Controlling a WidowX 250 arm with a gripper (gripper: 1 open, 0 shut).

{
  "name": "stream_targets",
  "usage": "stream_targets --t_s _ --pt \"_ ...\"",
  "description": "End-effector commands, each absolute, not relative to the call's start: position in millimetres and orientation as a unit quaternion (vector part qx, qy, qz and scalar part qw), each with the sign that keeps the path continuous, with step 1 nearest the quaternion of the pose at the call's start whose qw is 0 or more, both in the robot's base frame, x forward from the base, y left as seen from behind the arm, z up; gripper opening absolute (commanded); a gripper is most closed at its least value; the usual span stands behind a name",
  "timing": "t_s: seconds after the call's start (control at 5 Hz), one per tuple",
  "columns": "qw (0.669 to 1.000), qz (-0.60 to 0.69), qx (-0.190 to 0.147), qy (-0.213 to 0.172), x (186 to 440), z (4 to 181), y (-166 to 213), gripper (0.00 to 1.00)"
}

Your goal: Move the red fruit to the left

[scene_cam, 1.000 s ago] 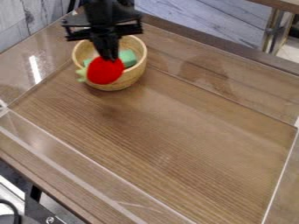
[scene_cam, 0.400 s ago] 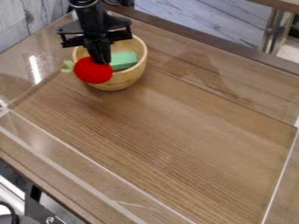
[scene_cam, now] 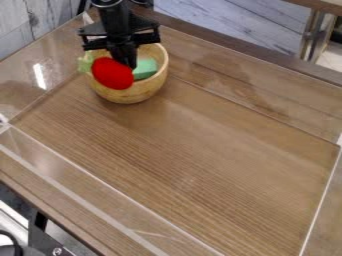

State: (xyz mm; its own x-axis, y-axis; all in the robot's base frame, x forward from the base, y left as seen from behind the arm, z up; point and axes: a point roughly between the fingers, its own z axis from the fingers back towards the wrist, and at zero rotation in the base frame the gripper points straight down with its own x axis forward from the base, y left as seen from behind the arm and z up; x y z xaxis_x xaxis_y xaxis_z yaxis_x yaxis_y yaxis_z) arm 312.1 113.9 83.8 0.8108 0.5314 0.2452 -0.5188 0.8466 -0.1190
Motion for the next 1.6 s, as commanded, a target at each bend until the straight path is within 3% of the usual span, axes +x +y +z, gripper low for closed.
stream_targets --t_s 0.0,0.2,0.8,1.2,1.4 --pt "0.951 0.262 -0.026 -0.161 327 100.3 115 0.0" --pt "0.951 0.26 -0.03 -0.163 332 104.7 115 0.0" --pt "0.938 0.299 -0.047 -0.167 338 139.9 112 0.0" --pt "0.943 0.29 -0.044 -0.16 337 147.0 116 0.0" --pt "0.943 0.293 -0.034 -0.154 338 138.1 120 1.0"
